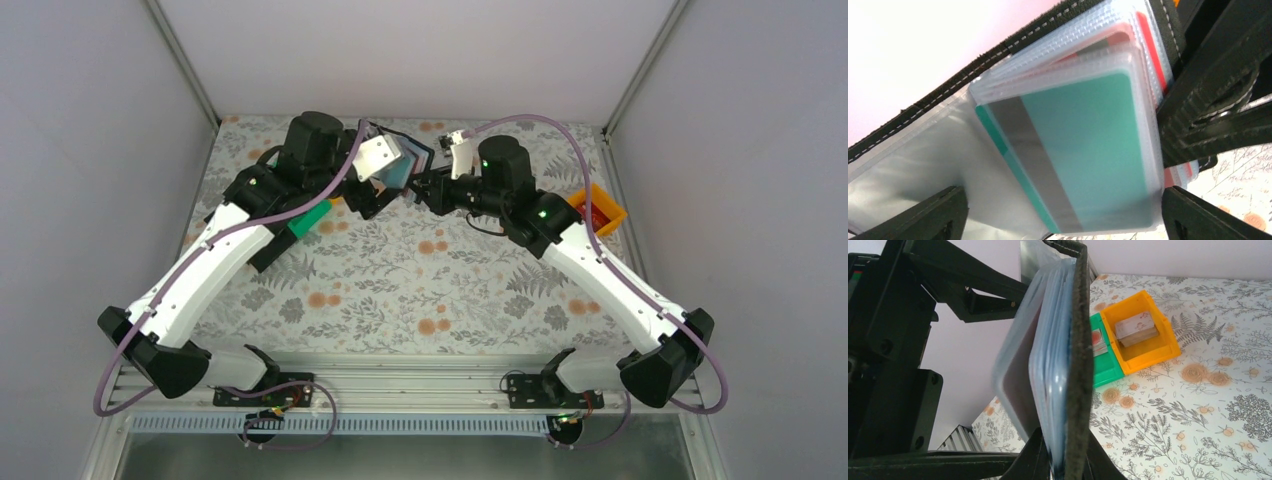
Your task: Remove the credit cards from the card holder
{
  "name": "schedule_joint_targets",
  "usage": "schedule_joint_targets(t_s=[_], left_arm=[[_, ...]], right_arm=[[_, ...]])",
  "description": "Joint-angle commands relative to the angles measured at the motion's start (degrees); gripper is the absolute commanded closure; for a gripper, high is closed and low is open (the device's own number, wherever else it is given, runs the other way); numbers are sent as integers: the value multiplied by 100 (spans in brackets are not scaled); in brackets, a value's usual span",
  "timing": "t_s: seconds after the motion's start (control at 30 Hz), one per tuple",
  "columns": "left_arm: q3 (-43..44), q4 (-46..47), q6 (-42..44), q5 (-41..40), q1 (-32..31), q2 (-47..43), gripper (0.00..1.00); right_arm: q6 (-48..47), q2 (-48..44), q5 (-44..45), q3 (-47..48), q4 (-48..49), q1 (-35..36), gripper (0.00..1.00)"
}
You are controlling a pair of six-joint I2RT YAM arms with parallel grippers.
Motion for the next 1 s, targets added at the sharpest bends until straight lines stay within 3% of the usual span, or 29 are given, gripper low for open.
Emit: schedule_joint_targets(t_s=[0.0, 0.1, 0.27, 0.47, 0.97], left_arm=[[111, -152, 154, 190, 74, -115, 1], [60, -289, 409, 424, 74, -212, 0], [-119, -470, 898, 84, 53, -301, 0], [212, -589, 757, -197, 13, 77, 2], [412, -679, 702, 251, -13, 258, 0]], right_arm=[[-91, -241, -164, 40, 126, 57, 96], [-70, -237, -229, 65, 127, 41, 96], [89, -187, -391, 117, 133, -68, 96], [161, -119, -645, 185, 147, -86, 96], [173, -144, -703, 173, 175, -92, 96]])
